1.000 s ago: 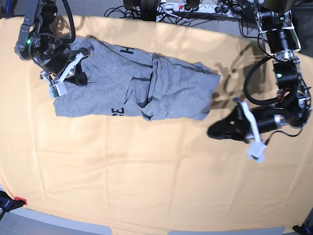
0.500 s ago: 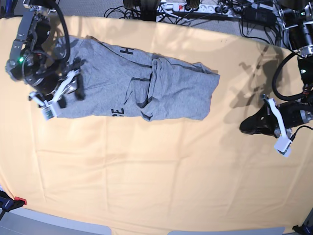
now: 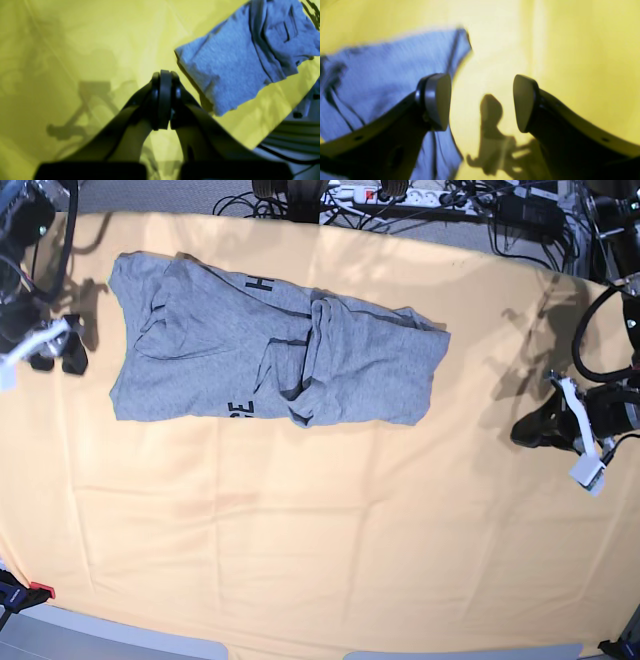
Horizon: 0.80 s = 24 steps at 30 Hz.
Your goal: Layout the t-shirt on the table in an organized manner, then fold the t-shirt properly
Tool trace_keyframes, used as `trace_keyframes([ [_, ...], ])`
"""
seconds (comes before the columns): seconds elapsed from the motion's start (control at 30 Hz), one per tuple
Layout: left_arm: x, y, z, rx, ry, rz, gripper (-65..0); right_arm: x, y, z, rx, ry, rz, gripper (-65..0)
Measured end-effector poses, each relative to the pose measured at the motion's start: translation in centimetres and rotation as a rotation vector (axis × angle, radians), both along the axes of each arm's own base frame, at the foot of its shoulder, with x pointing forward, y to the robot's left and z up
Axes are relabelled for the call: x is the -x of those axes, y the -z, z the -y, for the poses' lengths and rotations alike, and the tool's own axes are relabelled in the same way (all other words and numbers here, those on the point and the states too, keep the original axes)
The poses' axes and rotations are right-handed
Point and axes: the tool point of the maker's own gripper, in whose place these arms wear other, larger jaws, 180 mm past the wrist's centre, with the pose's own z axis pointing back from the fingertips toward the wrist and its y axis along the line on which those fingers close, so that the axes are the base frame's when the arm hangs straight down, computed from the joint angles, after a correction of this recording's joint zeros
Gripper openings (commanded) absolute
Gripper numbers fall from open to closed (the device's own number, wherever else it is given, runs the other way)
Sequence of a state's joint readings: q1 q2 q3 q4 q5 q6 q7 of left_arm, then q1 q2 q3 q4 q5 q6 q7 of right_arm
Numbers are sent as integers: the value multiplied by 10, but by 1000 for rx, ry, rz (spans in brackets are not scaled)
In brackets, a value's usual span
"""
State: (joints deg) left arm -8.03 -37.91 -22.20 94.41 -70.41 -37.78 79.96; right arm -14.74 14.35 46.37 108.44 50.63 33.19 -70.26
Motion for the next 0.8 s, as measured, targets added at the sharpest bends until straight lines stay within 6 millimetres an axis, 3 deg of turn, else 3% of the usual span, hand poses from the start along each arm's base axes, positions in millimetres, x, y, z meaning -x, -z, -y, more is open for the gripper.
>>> trace_keyframes([
  [0.27, -2, -2, 0, 3, -4, 9, -650, 26, 19, -6, -38, 21, -67, -243],
  [0.47, -2, -1, -1, 9, -22, -5, -650, 35, 52, -29, -198, 90, -105, -243],
  [0.67, -2, -1, -1, 9, -22, -5, -650, 33, 66, -43, -359, 72, -68, -243],
  [0.8, -2, -1, -1, 10, -22, -4, -650, 28, 71, -72, -466, -17, -40, -243],
])
